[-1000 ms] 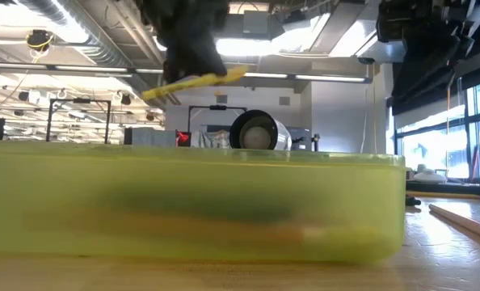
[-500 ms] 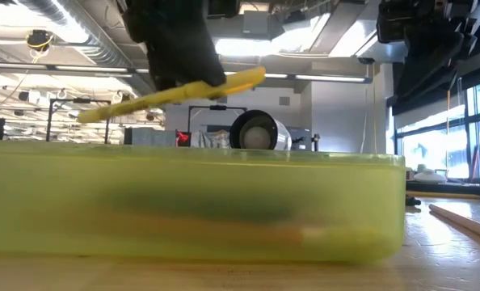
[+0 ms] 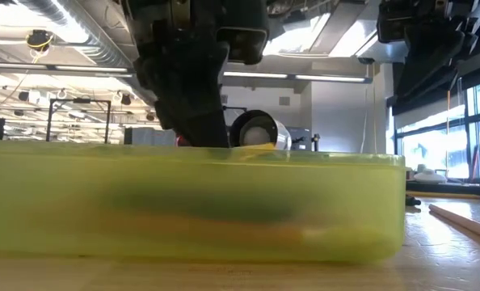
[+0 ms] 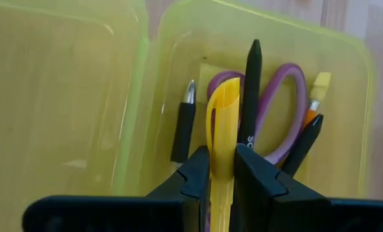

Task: Pick & place school supplies into a supply box
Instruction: Put the yellow pen into the yellow supply box, then put the pink pencil into the yellow supply box

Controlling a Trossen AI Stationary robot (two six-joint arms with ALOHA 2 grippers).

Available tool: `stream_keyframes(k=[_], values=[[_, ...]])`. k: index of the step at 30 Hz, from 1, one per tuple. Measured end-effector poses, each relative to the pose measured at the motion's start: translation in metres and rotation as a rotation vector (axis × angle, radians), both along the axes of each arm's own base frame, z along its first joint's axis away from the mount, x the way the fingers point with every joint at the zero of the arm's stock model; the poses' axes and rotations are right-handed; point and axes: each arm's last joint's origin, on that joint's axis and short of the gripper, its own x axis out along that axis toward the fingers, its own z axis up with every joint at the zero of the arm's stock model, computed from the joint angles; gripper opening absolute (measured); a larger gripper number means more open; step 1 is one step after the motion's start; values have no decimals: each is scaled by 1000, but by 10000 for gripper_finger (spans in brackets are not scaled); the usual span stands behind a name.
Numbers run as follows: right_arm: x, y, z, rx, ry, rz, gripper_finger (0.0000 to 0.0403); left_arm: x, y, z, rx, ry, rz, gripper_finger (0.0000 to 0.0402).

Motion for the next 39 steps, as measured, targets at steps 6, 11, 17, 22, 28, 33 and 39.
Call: stream_keyframes(k=[6, 11, 17, 22, 28, 33, 39], values=[[0, 0, 0, 0, 0, 0, 110, 0, 1, 0, 20, -3, 12, 49], [0, 0, 0, 6, 3, 4, 110, 0, 1, 0, 19, -4, 12, 50], [0, 0, 0, 6, 3, 4, 110, 0, 1, 0, 7, -5, 6, 64], [1, 1, 1, 14, -16, 5, 110, 1, 1, 0, -17, 3, 36, 91], [5, 2, 3, 27, -60, 7, 110, 0, 1, 1, -21, 3, 33, 137], [6, 2, 1, 77, -40, -74, 110, -4, 3, 26, -39, -67, 4, 155], [15, 3, -19, 76, 68, -152, 110, -12, 13, 60, -23, -169, -1, 154]])
